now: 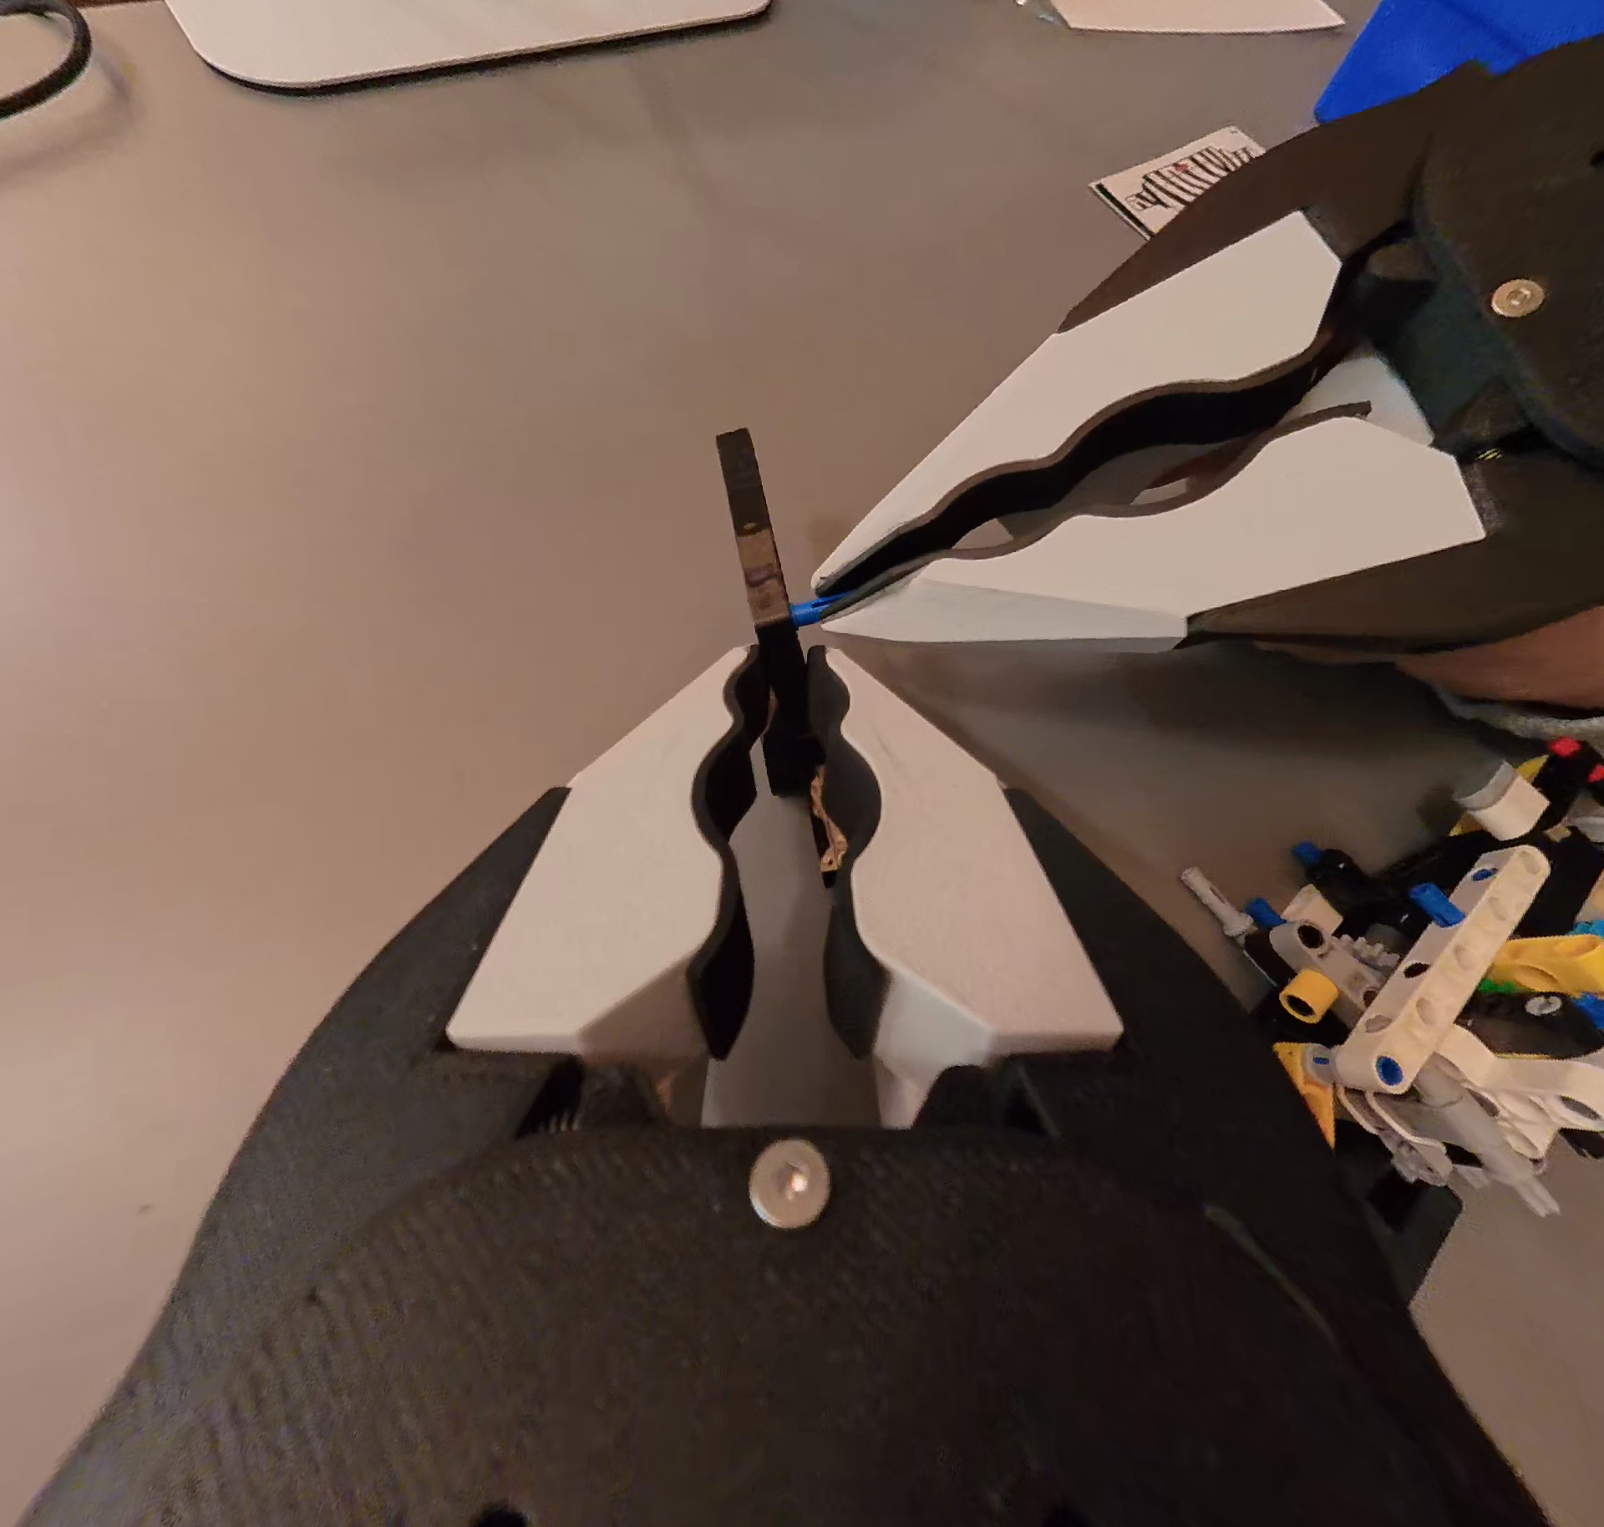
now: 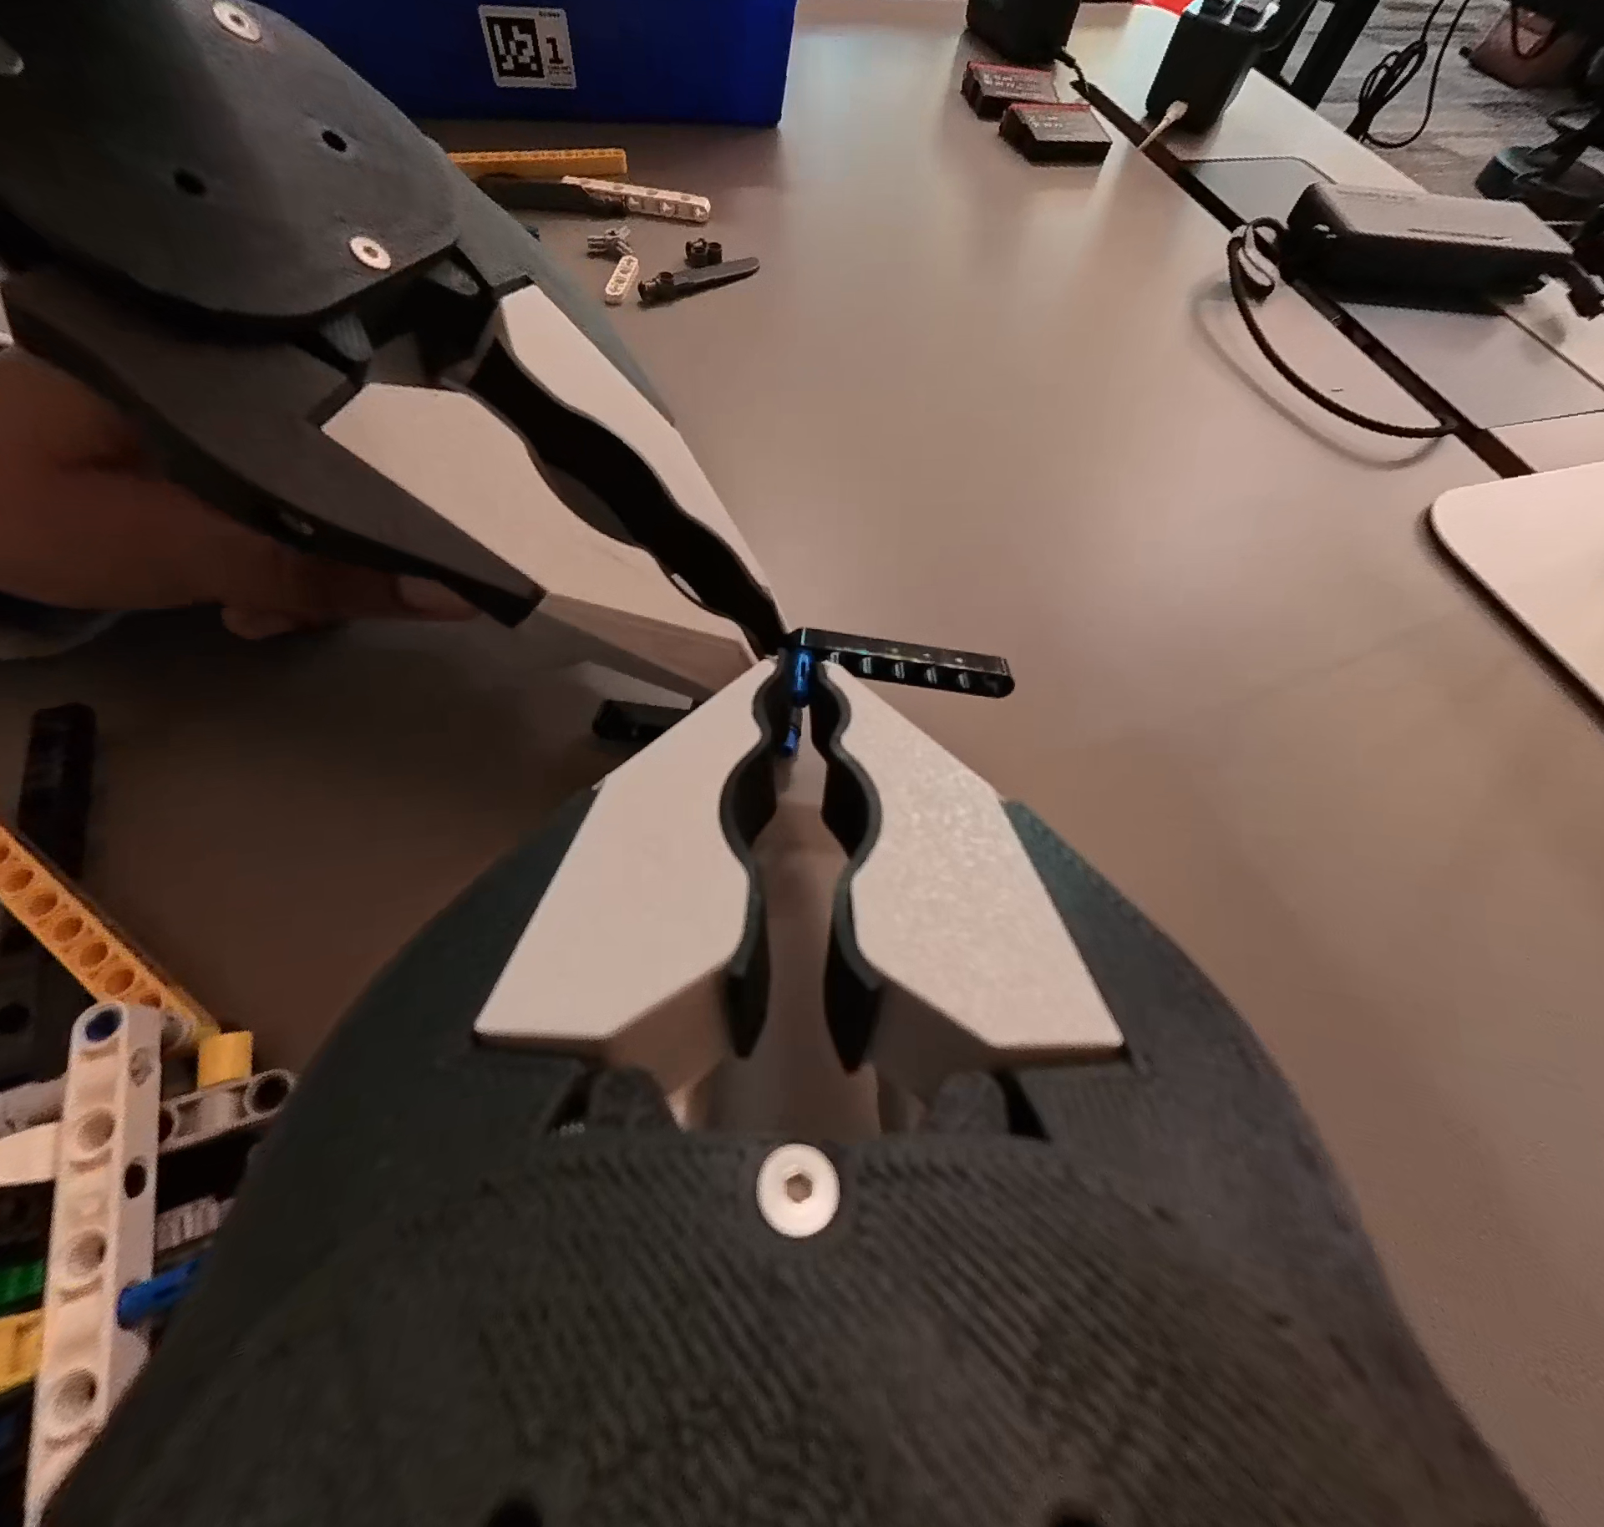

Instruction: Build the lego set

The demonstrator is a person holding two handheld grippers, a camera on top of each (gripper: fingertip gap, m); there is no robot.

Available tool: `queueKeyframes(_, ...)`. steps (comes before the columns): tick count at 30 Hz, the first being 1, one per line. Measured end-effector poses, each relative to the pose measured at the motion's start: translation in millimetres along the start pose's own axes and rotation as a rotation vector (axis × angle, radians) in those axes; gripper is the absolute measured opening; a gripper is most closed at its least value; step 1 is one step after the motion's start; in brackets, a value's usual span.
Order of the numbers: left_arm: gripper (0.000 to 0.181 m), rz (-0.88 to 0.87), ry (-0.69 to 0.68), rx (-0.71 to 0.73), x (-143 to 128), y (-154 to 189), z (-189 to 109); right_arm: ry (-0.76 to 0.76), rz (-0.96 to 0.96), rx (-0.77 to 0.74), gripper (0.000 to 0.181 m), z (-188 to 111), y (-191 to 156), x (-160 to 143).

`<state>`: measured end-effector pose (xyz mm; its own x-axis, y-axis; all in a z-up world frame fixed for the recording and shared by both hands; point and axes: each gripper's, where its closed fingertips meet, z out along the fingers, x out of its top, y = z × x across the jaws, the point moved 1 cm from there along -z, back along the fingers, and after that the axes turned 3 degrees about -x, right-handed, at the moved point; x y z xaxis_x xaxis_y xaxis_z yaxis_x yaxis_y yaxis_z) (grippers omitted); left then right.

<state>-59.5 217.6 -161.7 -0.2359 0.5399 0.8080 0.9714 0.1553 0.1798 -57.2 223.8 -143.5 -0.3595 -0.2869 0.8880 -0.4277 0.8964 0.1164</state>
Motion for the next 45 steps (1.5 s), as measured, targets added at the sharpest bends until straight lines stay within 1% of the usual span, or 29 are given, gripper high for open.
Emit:
queueKeyframes(4, 0.01, -0.012, 0.0, 0.001, 0, -1, 0, 0.0, 0.022, 0.018, 0.003, 1, 1, 0)
queueKeyframes(8, 0.009, -0.024, 0.011, 0.0, 1, 0, -1, 0.013, -0.01, 0.039, 0.003, -2, -1, 1)
queueKeyframes(11, 0.01, -0.049, 0.01, -0.016, 0, 4, 0, 0.004, -0.019, 0.044, 0.009, -5, 0, -3)
queueKeyframes(14, 0.01, -0.031, 0.016, 0.0, 0, 5, -1, -0.007, -0.018, 0.049, 0.012, -6, 1, -5)
queueKeyframes(19, 0.01, -0.019, 0.033, 0.005, 2, 5, -3, -0.009, -0.03, 0.051, 0.01, -5, 0, -5)
queueKeyframes(23, 0.011, -0.015, 0.039, 0.001, 3, 6, -4, -0.018, -0.045, 0.049, 0.004, -5, -2, -7)
queueKeyframes(32, 0.022, -0.074, 0.059, -0.069, 2, 9, -8, -0.015, -0.043, 0.06, 0.003, -6, -2, -7)
queueKeyframes(37, 0.024, -0.127, 0.065, -0.106, 1, 6, -11, -0.021, -0.044, 0.064, 0.005, -5, -3, -8)
queueKeyframes(45, 0.023, -0.16, 0.059, -0.129, -1, 5, -11, -0.018, -0.036, 0.074, 0.007, -6, -3, -7)
